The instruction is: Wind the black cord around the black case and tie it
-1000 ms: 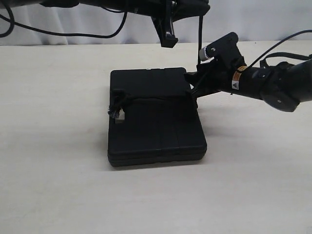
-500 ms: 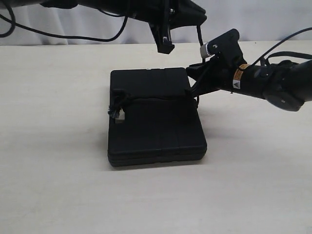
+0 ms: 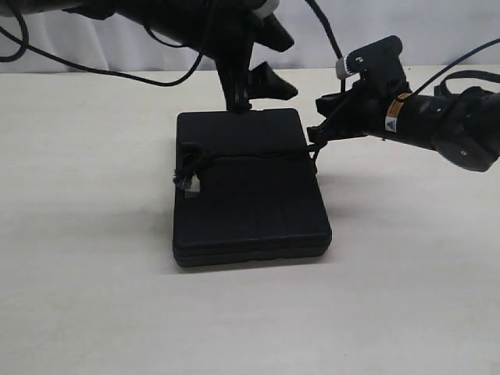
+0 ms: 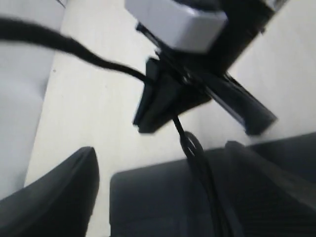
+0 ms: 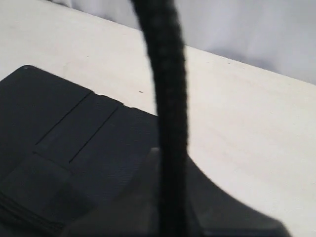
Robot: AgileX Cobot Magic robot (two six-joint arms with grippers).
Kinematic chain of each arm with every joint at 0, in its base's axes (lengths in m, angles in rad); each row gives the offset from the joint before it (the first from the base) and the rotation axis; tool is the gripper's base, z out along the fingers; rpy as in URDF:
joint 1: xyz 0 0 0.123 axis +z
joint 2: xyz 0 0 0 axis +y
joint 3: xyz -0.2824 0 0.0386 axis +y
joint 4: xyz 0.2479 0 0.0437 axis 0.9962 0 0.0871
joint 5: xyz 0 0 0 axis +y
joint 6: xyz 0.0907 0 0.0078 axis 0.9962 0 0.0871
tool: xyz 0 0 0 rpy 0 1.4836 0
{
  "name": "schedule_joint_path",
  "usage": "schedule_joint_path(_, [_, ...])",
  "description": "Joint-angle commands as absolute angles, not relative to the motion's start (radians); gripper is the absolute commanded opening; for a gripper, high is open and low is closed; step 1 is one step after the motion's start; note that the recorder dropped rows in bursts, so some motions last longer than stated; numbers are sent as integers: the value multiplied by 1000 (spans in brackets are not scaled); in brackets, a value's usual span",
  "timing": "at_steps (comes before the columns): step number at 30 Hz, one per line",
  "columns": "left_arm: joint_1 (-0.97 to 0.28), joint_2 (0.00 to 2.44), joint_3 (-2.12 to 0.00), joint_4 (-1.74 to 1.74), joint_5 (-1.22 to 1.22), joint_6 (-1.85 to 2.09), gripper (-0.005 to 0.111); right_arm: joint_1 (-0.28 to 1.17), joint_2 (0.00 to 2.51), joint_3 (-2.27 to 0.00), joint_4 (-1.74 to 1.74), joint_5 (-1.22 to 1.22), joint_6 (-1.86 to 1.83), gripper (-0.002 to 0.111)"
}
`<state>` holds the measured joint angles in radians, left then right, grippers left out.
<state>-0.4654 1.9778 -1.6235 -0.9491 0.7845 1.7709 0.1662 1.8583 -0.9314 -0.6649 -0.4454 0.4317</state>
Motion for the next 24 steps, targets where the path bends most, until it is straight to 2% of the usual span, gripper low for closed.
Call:
schedule_joint_path(1, [-465,2015,-1631,-793,854,1693,67,127,1847,-928,-561,-418,469,4])
schedule_joint_path(11, [-465,2196,-1631,-798,790,1695,64,70,1855,-928,-534,-362,600,4])
schedule_joint_path(14, [-465,2238,-1631,-798,752,1695,46,70,1855,-928,-544,-369,600,4])
schedule_joint_path(19, [-465,2247,-1631,-798,746,1684,1,70,1855,-928,-572,-384,607,4])
schedule_joint_path(24, [-465,2247,-1631,-661,748,1596,0,53,1855,-928,-572,-382,616,4])
